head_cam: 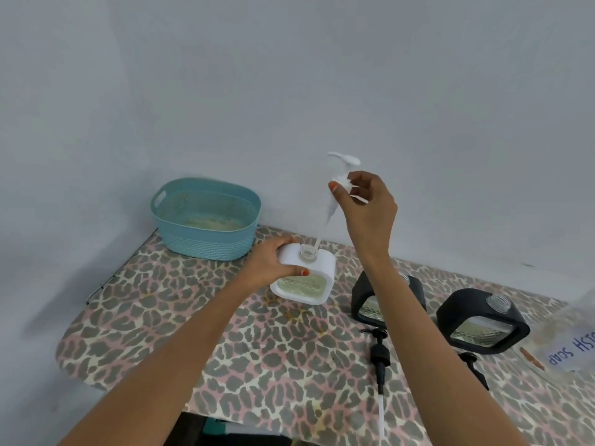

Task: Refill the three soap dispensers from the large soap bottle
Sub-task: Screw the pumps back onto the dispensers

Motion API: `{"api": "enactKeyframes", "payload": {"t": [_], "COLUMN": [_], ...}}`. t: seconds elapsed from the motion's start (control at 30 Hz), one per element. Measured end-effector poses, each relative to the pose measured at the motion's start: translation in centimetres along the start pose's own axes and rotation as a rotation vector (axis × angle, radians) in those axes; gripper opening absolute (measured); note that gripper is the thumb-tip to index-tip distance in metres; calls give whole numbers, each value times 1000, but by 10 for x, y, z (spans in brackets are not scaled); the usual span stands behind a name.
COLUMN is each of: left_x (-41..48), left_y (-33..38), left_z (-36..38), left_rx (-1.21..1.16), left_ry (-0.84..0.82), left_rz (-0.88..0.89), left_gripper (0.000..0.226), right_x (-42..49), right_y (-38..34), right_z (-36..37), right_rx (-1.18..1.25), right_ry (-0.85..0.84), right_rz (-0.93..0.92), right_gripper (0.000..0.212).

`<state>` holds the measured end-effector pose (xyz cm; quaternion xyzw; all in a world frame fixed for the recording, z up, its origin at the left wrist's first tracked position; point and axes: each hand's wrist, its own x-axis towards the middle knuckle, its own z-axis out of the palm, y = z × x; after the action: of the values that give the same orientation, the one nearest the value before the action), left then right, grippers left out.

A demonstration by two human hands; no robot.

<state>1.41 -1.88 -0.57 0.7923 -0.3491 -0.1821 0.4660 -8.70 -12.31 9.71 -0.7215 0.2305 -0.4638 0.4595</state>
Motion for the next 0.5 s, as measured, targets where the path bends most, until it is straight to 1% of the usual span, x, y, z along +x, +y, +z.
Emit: {"api": "enactKeyframes", "payload": {"t": [0.13,0.23,0.37,0.5], "left_x": [0,0,1,1], "left_y": [1,1,-2,-5], "left_z": [0,0,1,2], "left_rx": [3,1,-27,-44], "left_ry": [5,9,15,22], "left_rz": [18,28,27,29], "left_gripper": [68,66,68,71], "right_x": [-3,-9,-19,-31], "right_y": [11,24,41,58], "right_z": [11,15,19,22], "right_rx": [2,3,-13,-45], "right_ry": [-7,-22,-51,-116], "right_rz": [-42,-39,-37,-29], "right_gripper": [24,26,28,31]}}
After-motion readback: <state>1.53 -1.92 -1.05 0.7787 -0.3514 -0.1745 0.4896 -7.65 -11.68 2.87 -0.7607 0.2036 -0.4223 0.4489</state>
